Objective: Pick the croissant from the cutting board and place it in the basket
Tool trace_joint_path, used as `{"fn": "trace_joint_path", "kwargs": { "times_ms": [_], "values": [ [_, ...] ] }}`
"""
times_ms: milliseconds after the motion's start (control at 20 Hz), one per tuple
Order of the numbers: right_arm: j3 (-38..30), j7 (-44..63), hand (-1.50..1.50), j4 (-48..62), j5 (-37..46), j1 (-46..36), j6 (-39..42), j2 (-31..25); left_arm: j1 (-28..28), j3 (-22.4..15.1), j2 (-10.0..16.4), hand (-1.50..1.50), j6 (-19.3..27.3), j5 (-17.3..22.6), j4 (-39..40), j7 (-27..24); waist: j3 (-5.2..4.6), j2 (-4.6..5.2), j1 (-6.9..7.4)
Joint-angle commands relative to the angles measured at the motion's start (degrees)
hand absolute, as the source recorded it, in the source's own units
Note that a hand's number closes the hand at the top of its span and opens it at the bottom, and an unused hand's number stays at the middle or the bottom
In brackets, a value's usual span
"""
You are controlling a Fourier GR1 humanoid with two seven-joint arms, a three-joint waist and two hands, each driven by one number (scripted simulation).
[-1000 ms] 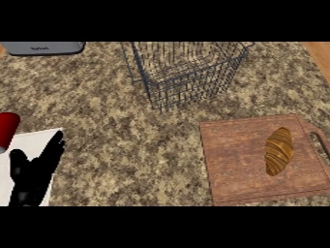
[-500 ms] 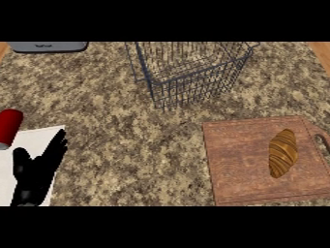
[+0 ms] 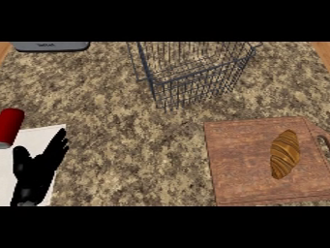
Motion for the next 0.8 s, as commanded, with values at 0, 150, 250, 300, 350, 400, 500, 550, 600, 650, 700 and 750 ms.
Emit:
{"fn": "trace_joint_path", "kwargs": {
  "times_ms": [0,150,250,300,350,400,500,550,600,650,700,750],
  "values": [
    [3.34,2.59,-1.5,-5.07,5.71,3.16,-4.94,5.72,1.82,-2.5,-1.47,0.0,1.19,-1.51,1.65,4.55,-0.58,0.62,0.53],
    [5.01,-0.14,-1.5,-1.93,10.32,3.34,-5.12,8.51,3.59,-2.42,-2.02,0.0,-0.01,-1.6,2.62,2.07,-0.59,0.83,1.28],
    [5.06,-4.75,-1.5,0.97,14.89,4.76,-4.85,10.01,0.11,-1.33,-2.64,0.0,-0.29,-2.11,6.29,0.6,-0.57,1.0,0.93],
    [4.63,-5.45,-1.5,0.56,15.43,6.28,-4.78,10.46,3.69,-1.53,-1.58,0.0,-1.0,-1.5,2.09,1.34,-0.55,0.76,1.05],
    [4.27,-6.5,-1.5,2.86,15.9,4.68,-3.37,9.51,1.52,-0.48,-1.3,0.0,-1.02,-1.04,3.49,2.87,-0.56,0.87,1.13],
    [3.69,-5.38,-1.5,0.49,16.25,6.98,-3.44,9.29,3.3,-1.14,-2.03,0.0,-0.33,-1.96,2.84,1.71,-0.58,0.68,0.66],
    [8.13,-5.06,-1.5,1.71,19.46,6.69,-3.82,11.49,3.97,-2.67,-2.67,0.0,0.47,-3.37,1.41,2.25,-0.58,0.79,1.26],
    [7.75,-5.46,-1.5,-0.05,20.22,9.67,-4.46,12.01,5.96,-2.26,-1.62,0.0,0.29,-2.27,-2.33,4.56,-0.53,0.57,0.94],
    [8.14,-8.13,-1.5,4.57,22.47,7.09,-3.41,11.83,2.55,-0.12,-0.8,0.0,-1.99,-1.89,3.05,1.73,-0.58,0.87,1.19],
    [9.52,-7.69,-1.5,2.57,23.72,9.07,-5.68,14.48,4.54,-1.77,-2.76,0.0,-0.22,-3.05,1.63,1.37,-0.57,0.75,1.05],
    [7.52,-9.06,-1.5,4.2,23.08,8.7,-4.48,13.49,3.7,0.65,0.4,0.0,-2.84,-1.42,1.53,2.85,-0.57,0.73,0.96],
    [9.23,-10.04,-1.5,3.23,25.77,10.43,-6.1,15.39,-0.22,0.13,-1.7,0.0,-2.03,-1.53,3.4,4.36,-0.57,0.76,0.49]
  ]
}}
